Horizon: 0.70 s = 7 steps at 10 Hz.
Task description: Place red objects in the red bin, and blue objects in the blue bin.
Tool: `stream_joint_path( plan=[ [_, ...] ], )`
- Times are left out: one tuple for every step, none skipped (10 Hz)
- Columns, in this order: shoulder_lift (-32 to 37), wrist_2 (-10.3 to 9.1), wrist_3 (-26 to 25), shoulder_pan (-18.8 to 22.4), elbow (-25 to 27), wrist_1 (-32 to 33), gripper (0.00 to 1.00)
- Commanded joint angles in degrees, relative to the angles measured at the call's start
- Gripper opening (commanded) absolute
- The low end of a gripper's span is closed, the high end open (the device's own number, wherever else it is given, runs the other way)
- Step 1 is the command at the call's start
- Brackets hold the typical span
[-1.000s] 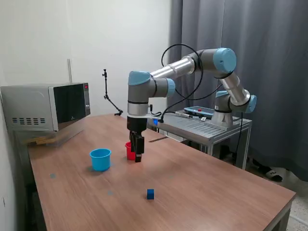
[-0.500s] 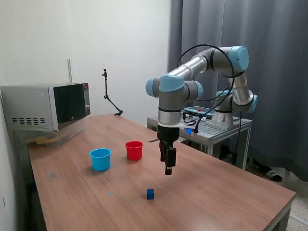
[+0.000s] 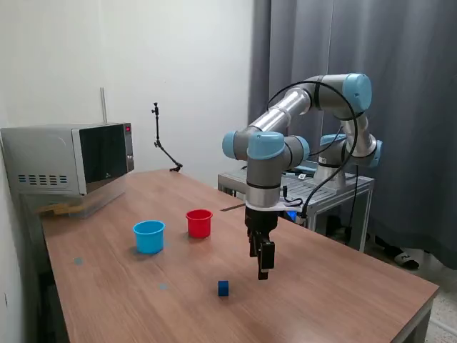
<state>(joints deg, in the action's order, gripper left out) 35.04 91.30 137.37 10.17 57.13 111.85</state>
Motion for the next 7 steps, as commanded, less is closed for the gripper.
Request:
stream_joint_path(
  plan=[
    [-1.1,-0.07,0.9,-0.2,0.1,1.5,1.0],
    [-1.5,0.02,2.6,-0.4,0.0,2.7,1.0],
    [-2.1,0.02,4.4,-0.5,0.1,4.2,1.0],
    [-3.0,0.02,4.6,-1.5,0.0,5.0,1.0],
    [-3.3,0.02,5.6,-2.0,-0.7,5.6,1.0],
    [-3.4,0.11,6.8,-2.3,-1.1,6.2,1.0],
    [-3.4,0.28,6.8,-2.9,-1.1,6.4,1.0]
  ],
)
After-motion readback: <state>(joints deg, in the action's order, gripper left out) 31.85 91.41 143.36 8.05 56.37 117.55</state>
